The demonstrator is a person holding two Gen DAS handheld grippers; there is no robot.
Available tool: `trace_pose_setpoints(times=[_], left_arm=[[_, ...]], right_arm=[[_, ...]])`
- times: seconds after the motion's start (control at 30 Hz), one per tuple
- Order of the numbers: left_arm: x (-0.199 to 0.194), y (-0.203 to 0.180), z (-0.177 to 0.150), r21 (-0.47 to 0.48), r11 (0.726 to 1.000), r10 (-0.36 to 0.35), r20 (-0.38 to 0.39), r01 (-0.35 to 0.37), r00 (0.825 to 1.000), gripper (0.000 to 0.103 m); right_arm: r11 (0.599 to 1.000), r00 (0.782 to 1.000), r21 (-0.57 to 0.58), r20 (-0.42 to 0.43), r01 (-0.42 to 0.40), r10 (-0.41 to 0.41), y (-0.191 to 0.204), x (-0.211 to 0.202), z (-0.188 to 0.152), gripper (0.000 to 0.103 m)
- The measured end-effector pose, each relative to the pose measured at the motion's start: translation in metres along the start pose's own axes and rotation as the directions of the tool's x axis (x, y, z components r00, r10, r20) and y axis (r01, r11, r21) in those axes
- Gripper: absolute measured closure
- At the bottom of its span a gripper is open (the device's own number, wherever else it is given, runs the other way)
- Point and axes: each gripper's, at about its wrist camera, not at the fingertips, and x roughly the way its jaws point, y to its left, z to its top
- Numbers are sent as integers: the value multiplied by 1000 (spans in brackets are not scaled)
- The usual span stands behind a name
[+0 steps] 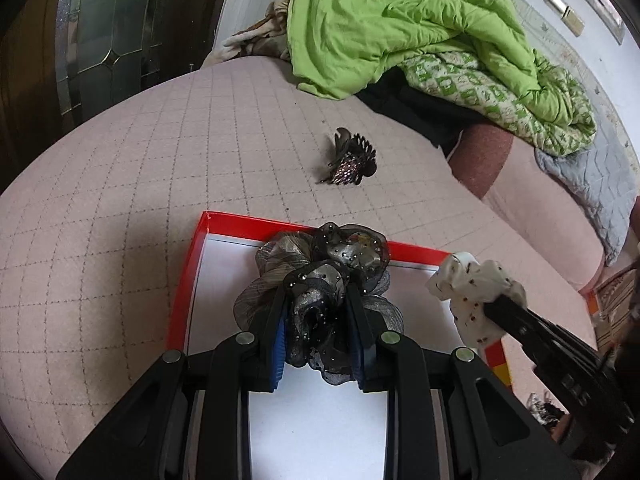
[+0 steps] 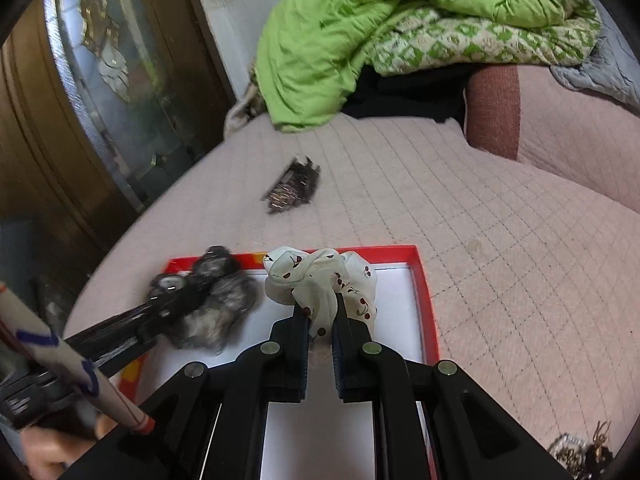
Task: Organize jewelry
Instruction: 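Carry both scrunchies over the white tray and open both grippers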
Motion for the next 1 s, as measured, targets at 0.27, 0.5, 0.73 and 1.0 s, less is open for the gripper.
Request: trace_pose_setpoints(times=[0.27, 0.5, 0.73, 1.0], left_arm=[[6, -1, -1, 7, 1000, 12, -7, -12, 1000, 77], [8, -1, 0, 1, 1000, 27, -5, -27, 1000, 69], [2, -1, 1, -12, 1000, 29, 26, -29, 999, 51], [-14, -5, 3, -30, 999, 22, 87, -19, 996, 51]], right_arm=[[1000, 999, 2, -50, 16, -16, -7, 30, -3, 92], [1000, 995, 26, -94, -14, 16, -9, 42, -2, 90], [998, 992, 51, -115, -38, 44, -10, 40, -2, 64], [997, 996, 52, -64, -56, 60, -6, 13, 1, 62]])
